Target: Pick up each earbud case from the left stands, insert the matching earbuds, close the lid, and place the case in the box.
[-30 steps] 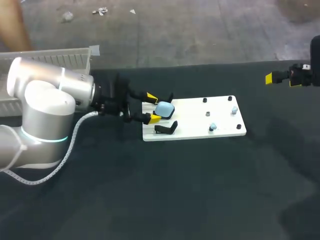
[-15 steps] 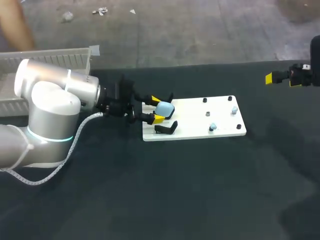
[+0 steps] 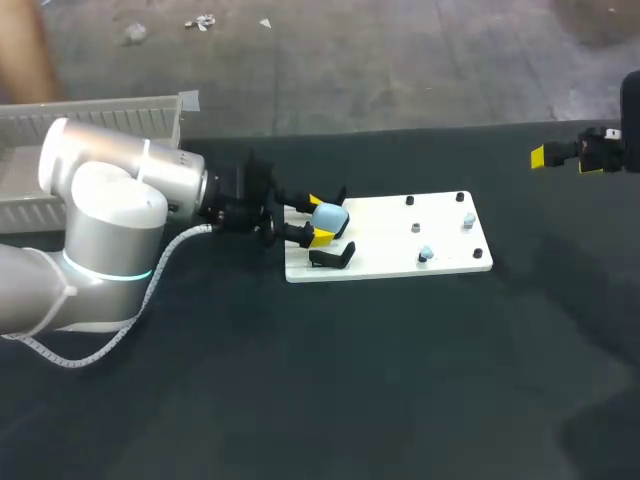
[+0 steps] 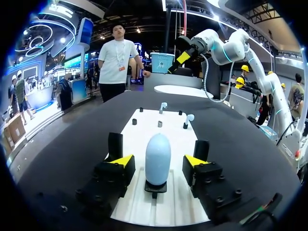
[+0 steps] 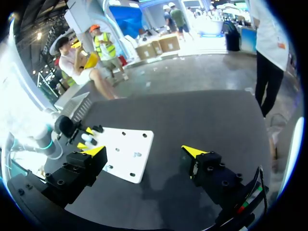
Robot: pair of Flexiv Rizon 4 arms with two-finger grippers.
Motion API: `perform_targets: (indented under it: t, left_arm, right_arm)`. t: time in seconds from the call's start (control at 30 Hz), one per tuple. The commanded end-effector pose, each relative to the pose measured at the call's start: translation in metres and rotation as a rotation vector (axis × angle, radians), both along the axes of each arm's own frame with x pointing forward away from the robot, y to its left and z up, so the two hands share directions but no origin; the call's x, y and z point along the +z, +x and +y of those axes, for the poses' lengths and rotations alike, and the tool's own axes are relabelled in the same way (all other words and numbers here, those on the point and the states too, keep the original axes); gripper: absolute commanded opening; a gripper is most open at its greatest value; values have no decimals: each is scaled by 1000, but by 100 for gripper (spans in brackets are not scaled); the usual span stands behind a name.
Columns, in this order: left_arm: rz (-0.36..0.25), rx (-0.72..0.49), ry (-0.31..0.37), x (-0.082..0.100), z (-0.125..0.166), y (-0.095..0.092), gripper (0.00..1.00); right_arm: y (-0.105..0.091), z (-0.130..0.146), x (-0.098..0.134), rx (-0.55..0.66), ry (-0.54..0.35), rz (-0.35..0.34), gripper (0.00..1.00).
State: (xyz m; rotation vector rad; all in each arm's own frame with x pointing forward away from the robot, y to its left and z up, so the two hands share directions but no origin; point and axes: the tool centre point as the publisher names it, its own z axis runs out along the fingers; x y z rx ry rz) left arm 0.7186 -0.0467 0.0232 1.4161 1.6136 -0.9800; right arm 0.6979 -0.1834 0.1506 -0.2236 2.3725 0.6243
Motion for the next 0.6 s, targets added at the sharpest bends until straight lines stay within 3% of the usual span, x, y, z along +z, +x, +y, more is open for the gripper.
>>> perform_targets:
  t: [0.03,0.3,0.6]
  left_arm:
    - [4,-7,-4,-3,-1,3,60]
    - [9,-12,-5,-5,-3,3,50]
    - [8,-12,-9,-4,-4,3,48]
  right_arm:
    - [1,0,-1,3,2,-1,100]
    - [1,0,-1,3,2,-1,100]
    - [1,0,-1,3,2,-1,100]
